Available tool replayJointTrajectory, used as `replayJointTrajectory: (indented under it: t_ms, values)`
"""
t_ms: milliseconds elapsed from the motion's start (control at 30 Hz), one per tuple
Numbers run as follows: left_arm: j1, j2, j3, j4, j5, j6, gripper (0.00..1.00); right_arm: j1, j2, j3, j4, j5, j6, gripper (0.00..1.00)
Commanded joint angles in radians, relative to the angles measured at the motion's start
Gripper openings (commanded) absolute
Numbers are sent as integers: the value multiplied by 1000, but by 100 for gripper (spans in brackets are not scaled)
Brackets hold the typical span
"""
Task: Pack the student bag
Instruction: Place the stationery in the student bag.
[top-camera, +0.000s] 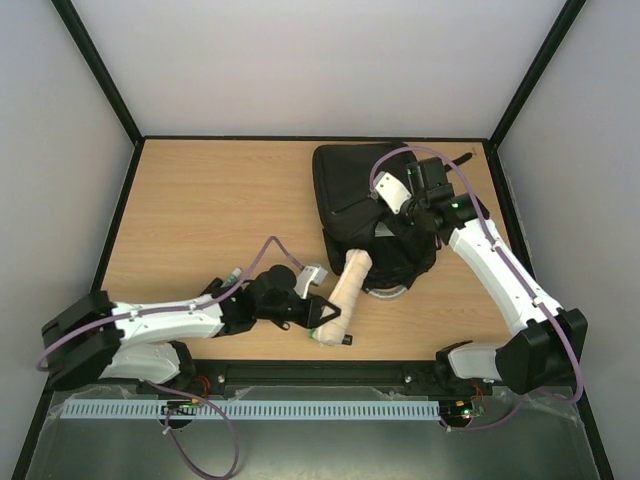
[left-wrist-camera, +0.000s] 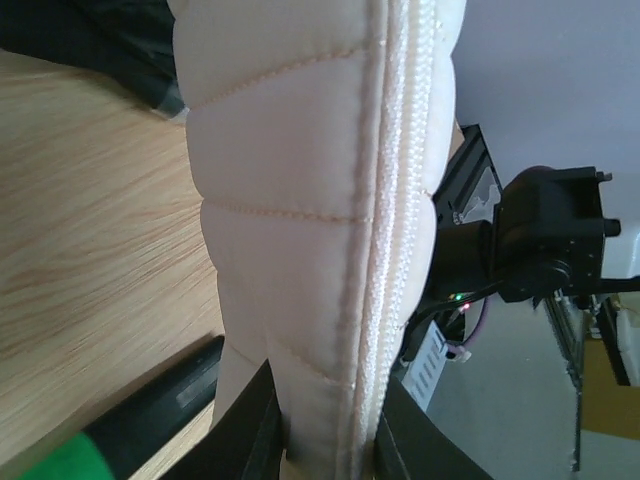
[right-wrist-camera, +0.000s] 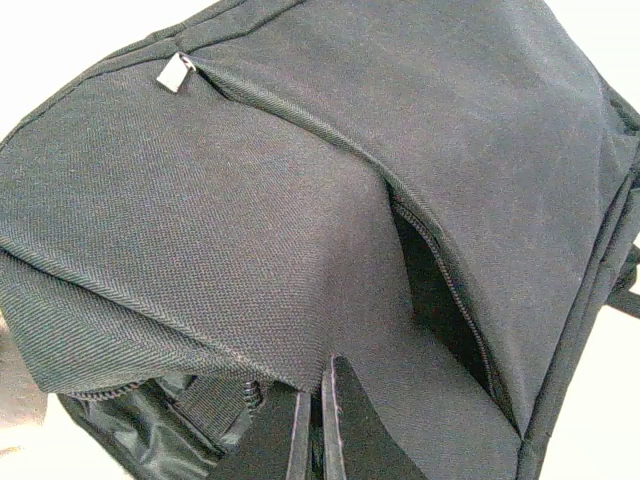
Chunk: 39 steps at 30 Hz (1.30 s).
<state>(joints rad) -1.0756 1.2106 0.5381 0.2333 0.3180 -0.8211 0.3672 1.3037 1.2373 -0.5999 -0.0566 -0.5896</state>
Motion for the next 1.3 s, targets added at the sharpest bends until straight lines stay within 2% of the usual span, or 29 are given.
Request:
replayJointTrajectory:
  t_ms: [0, 167, 300, 633, 767, 867, 1033, 1267]
  values:
    - [-47, 113, 59, 194, 31, -85, 2, 12, 7, 69, -10, -37, 105, 1]
    - [-76, 256, 153, 219, -8, -150, 2, 20, -3, 97, -24, -72, 140, 1]
    - [-70, 368, 241, 198, -43, -145, 2, 41, -17, 98, -25, -93, 172, 1]
    - [22, 587, 449, 285, -55, -189, 2, 129, -18, 117, -35, -96, 249, 1]
    - [85, 637, 467, 267, -55, -294, 2, 133, -21, 119, -35, -106, 264, 1]
    - [106, 657, 465, 294, -41, -317, 2, 133, -31, 114, -35, -112, 275, 1]
    - [122, 701, 545, 279, -58, -260, 2, 134, -50, 95, -36, -160, 285, 1]
    - [160, 825, 788, 18, -125, -57, 2, 134, -75, 50, -40, -170, 240, 1]
